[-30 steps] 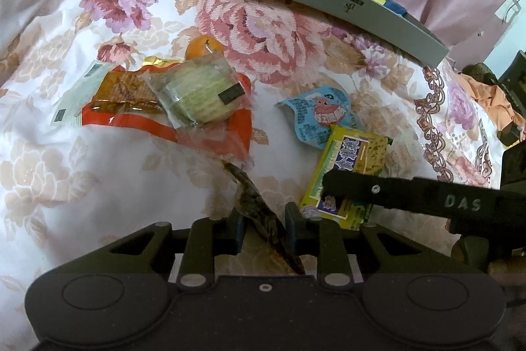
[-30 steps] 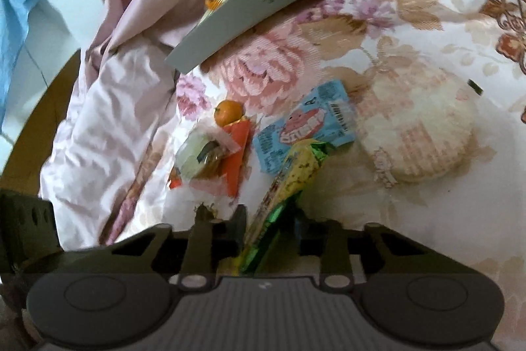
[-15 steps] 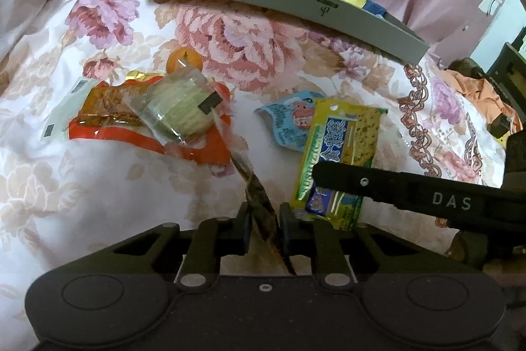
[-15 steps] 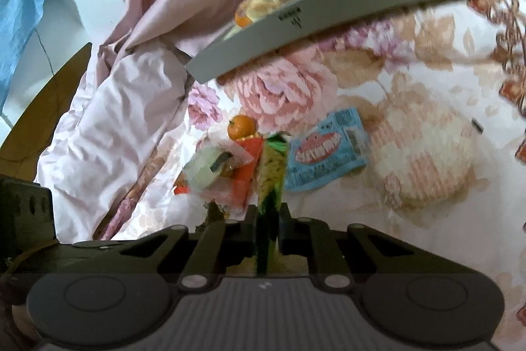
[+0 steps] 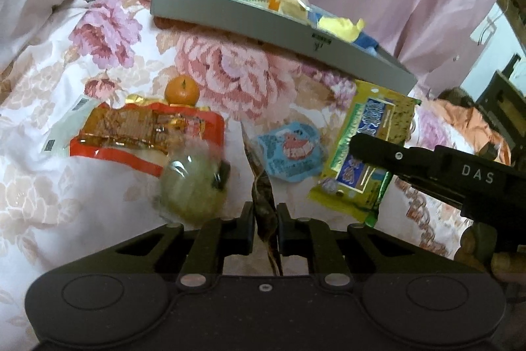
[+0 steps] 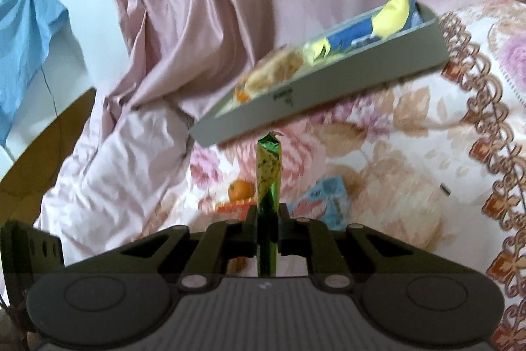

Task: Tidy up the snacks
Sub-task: 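Carry the dark stick snack and yellow-green bar over the grey tray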

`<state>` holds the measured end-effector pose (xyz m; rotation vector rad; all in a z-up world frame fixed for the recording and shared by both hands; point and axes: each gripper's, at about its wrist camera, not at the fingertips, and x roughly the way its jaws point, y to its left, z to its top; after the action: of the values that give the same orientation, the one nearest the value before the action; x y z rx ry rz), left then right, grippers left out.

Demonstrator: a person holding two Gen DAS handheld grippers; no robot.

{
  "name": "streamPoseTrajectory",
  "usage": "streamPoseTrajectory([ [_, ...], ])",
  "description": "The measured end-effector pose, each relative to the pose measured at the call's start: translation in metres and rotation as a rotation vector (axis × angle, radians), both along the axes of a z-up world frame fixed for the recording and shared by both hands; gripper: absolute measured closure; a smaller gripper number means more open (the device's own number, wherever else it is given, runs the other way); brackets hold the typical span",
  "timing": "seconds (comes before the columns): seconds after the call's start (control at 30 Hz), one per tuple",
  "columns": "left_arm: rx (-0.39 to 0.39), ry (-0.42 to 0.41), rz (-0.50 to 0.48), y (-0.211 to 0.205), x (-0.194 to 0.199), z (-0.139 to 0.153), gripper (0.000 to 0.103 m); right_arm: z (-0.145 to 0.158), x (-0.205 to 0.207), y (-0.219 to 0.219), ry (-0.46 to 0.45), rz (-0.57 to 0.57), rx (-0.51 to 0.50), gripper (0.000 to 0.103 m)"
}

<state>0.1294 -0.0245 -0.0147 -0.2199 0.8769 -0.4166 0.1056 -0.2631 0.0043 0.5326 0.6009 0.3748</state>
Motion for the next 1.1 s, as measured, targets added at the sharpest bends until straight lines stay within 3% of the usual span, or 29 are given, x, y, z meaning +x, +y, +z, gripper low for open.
streamPoseTrajectory([
  [0.17, -0.056, -0.036, 0.009, 0.002, -0.001, 0.012, 0.089, 0.006, 0.003, -0.011, -0.023, -0.027, 0.034, 0.091],
  [0.33, -0.041, -0.109, 0.027, -0.006, 0.007, 0.036, 0.089, 0.017, 0.006, -0.023, -0.087, -0.059, 0.072, 0.091],
  [0.7, -0.108, -0.28, 0.04, -0.061, 0.073, 0.103, 0.089, 0.037, 0.033, -0.075, -0.249, -0.196, 0.174, 0.091],
  [0.87, -0.105, -0.302, 0.038, -0.087, 0.106, 0.119, 0.089, 0.04, 0.057, -0.093, -0.302, -0.258, 0.168, 0.091],
  [1.1, -0.065, -0.306, 0.035, -0.116, 0.144, 0.117, 0.089, 0.034, 0.094, -0.105, -0.282, -0.289, 0.194, 0.091],
])
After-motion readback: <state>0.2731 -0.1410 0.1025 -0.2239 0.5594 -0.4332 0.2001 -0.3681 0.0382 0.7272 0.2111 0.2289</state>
